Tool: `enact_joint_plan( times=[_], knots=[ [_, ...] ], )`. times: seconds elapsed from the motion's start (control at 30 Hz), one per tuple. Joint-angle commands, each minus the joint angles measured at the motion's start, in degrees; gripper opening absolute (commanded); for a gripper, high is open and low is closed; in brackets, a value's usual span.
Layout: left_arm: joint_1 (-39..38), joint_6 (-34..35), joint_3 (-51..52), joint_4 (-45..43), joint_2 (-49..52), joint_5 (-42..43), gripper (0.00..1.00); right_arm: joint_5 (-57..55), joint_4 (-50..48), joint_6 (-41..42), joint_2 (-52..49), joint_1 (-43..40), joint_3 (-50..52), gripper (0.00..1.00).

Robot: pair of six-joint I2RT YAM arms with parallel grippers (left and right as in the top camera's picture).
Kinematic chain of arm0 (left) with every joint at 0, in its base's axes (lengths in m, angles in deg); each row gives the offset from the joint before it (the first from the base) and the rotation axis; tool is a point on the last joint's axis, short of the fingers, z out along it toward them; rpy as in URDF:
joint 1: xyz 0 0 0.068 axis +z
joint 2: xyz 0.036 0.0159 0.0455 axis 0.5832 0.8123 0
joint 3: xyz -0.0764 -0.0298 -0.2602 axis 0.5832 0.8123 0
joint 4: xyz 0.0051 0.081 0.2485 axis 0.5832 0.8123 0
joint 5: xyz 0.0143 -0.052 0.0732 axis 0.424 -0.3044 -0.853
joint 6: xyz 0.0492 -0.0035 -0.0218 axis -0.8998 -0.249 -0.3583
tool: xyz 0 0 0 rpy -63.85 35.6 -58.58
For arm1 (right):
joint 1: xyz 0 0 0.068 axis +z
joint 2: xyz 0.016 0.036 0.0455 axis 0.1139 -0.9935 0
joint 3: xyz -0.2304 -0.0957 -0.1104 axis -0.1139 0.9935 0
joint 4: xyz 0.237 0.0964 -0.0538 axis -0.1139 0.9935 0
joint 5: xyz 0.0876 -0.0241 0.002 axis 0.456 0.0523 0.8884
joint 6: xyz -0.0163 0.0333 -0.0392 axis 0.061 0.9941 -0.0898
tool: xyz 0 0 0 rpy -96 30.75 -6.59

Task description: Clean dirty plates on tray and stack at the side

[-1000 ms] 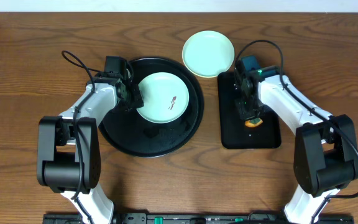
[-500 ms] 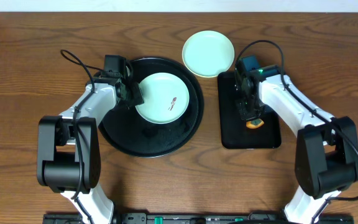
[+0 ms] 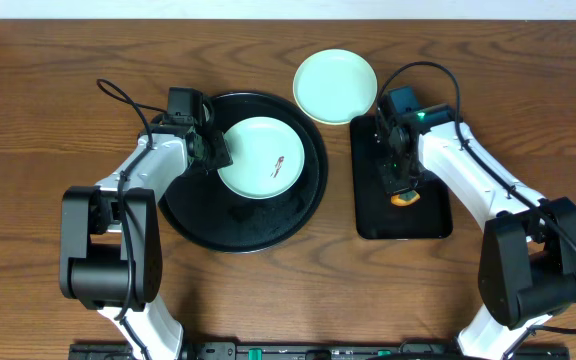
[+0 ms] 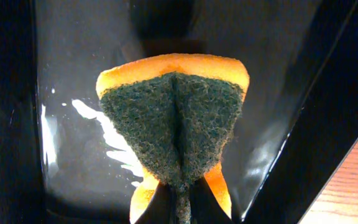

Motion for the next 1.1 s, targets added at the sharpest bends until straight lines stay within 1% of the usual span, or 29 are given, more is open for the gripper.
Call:
enact_joint_plan(
  times=[0.0,0.1,0.17,0.27,0.3,0.37,0.4,0.47,0.7,0.8,0.93,1.07],
  knots=[
    [0.2,-0.3,1.0,0.3,-0.7,-0.7,0.49,-2.2,0.7,0.9,1.6,0.5,-1.1,0.01],
    [0.2,-0.3,1.0,0.3,-0.7,-0.7,0.49,-1.8,1.0,1.2,1.6,0.5,-1.1,0.01],
    [0.2,-0.3,1.0,0.1,-0.7,-0.7,0.34,-1.6,0.8,1.3,1.6,0.5,-1.1,0.01],
    [0.2,-0.3,1.0,-0.4,-0.7,-0.7,0.22,-1.4,0.9,1.3,1.6,0.5,-1.2,0.01],
    [0.2,-0.3,1.0,-0.4,-0.7,-0.7,0.19,-1.4,0.9,1.3,1.6,0.5,-1.2,0.01],
    [0.2,-0.3,1.0,-0.4,-0.7,-0.7,0.19,-2.3,1.2,1.3,1.6,0.3,-1.8,0.01],
    [0.2,-0.3,1.0,-0.4,-0.7,-0.7,0.13,-2.8,1.6,1.3,1.6,0.3,-2.3,0.01],
    [0.0,-0.3,1.1,-0.3,-0.6,-0.7,0.08,-2.4,3.0,1.4,1.6,0.1,-4.3,0.01],
    [-1.5,-0.3,2.7,-1.3,-0.6,-0.8,0.08,-2.1,10.2,1.3,1.6,0.2,-11.8,0.01],
    [-1.6,-0.3,2.7,-1.3,-0.6,-0.8,0.08,-0.7,11.0,1.3,1.6,0.2,-14.2,0.01],
    [-1.5,-0.3,2.7,-1.7,-0.6,-0.8,0.08,7.1,6.9,1.3,1.6,0.2,-17.6,0.01],
    [-1.5,-0.3,2.7,-1.9,-0.6,-0.8,0.09,23.9,-5.9,1.6,1.3,1.5,-17.9,0.01]
  ],
)
